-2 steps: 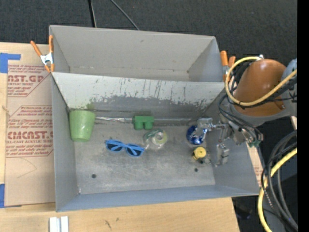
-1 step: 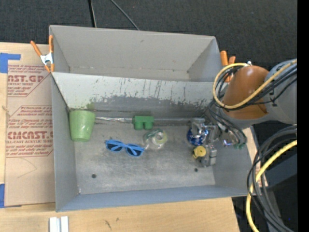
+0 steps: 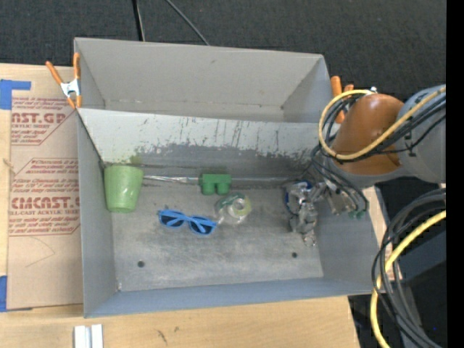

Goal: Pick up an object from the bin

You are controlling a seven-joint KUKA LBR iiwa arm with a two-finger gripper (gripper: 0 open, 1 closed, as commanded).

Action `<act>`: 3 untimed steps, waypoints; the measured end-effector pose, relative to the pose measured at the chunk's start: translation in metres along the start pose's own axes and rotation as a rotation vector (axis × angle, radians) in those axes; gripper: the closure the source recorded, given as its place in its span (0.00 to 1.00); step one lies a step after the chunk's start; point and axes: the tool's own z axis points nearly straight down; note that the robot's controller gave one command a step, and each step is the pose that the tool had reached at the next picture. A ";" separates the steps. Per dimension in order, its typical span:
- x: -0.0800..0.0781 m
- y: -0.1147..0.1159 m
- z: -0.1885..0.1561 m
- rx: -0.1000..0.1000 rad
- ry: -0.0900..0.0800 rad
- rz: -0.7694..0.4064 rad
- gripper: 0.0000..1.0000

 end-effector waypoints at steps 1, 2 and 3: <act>-0.018 -0.006 -0.107 0.009 0.008 -0.051 1.00; -0.016 -0.005 -0.102 0.005 0.017 -0.050 0.00; -0.020 -0.020 0.008 0.004 0.012 -0.120 0.00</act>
Offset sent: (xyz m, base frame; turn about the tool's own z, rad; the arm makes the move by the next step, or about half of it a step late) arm 0.0134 -0.0045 0.1023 -0.0503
